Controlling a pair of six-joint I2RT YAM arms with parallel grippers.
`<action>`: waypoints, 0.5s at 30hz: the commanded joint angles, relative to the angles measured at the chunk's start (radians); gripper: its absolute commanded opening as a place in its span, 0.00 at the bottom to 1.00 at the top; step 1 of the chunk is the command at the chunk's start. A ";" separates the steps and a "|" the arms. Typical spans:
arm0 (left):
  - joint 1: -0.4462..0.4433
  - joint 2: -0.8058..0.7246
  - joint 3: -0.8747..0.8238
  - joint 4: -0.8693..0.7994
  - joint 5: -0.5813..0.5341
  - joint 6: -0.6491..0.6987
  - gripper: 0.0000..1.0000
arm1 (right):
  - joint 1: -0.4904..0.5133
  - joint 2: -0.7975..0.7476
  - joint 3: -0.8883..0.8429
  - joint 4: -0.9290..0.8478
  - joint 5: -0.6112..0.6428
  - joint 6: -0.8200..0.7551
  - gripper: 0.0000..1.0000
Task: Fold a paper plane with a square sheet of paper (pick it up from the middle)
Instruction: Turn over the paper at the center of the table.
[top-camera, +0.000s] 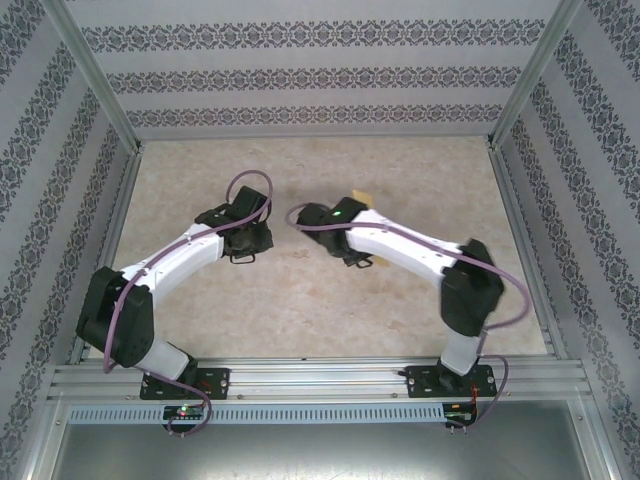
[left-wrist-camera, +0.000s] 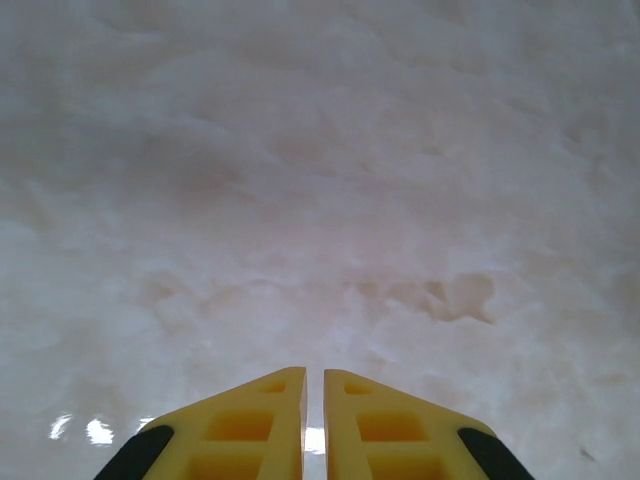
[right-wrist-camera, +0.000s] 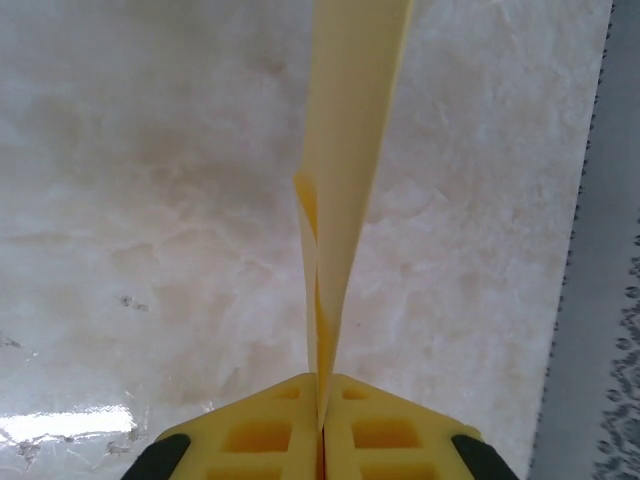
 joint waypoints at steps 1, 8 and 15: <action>0.029 -0.038 -0.023 -0.091 -0.092 -0.053 0.15 | 0.054 0.122 0.079 -0.088 0.029 0.027 0.12; 0.065 -0.080 -0.047 -0.129 -0.137 -0.082 0.15 | 0.106 0.232 0.150 0.149 -0.356 -0.033 0.27; 0.080 -0.082 -0.046 -0.091 -0.053 -0.026 0.16 | -0.038 -0.152 -0.318 0.782 -0.808 0.033 0.53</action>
